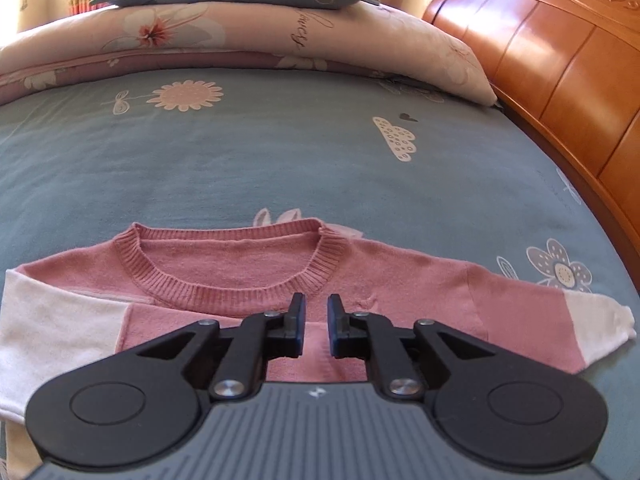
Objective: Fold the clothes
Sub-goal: 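Carry the sleeve across the sweater body toward the collar, open left gripper, then pull the open left gripper back from the folded sleeve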
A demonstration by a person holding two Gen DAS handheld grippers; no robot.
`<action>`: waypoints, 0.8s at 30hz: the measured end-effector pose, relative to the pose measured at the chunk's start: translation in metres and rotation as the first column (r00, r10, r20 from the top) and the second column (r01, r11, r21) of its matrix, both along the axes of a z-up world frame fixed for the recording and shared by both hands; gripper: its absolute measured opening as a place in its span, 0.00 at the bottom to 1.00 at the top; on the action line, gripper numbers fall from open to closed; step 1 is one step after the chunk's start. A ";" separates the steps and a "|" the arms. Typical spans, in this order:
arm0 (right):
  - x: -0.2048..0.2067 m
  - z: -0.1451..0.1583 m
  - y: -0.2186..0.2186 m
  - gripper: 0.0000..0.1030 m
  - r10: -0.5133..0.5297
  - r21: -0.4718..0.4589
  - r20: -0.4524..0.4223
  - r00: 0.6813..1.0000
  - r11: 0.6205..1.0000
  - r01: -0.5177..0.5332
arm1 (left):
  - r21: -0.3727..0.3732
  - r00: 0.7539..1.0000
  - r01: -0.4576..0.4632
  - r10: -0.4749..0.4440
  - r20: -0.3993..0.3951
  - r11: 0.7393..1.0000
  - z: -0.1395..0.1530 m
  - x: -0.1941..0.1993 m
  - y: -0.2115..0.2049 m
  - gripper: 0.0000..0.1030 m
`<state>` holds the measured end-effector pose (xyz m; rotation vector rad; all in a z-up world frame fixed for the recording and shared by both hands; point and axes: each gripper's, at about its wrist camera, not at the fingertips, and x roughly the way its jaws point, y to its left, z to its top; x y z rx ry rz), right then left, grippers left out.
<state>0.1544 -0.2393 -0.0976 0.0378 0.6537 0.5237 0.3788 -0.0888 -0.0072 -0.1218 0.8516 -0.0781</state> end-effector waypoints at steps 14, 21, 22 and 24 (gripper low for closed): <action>0.006 -0.006 -0.003 1.00 -0.012 0.017 -0.042 0.999 1.000 0.013 | 0.065 1.000 0.013 -0.012 -0.014 0.998 0.025 -0.027 0.051 0.43; 0.007 -0.009 -0.003 1.00 -0.022 0.018 -0.036 0.999 1.000 0.023 | 0.065 0.997 -0.077 0.078 -0.011 0.995 0.036 -0.060 0.124 0.49; 0.007 -0.010 -0.003 1.00 -0.023 0.024 -0.037 0.999 0.999 0.024 | 0.056 0.995 -0.096 0.097 -0.011 0.994 0.036 -0.066 0.136 0.50; 0.009 -0.010 -0.005 1.00 -0.025 0.050 -0.044 0.999 0.998 0.028 | 0.058 0.990 -0.136 0.138 -0.015 0.989 0.030 -0.079 0.156 0.51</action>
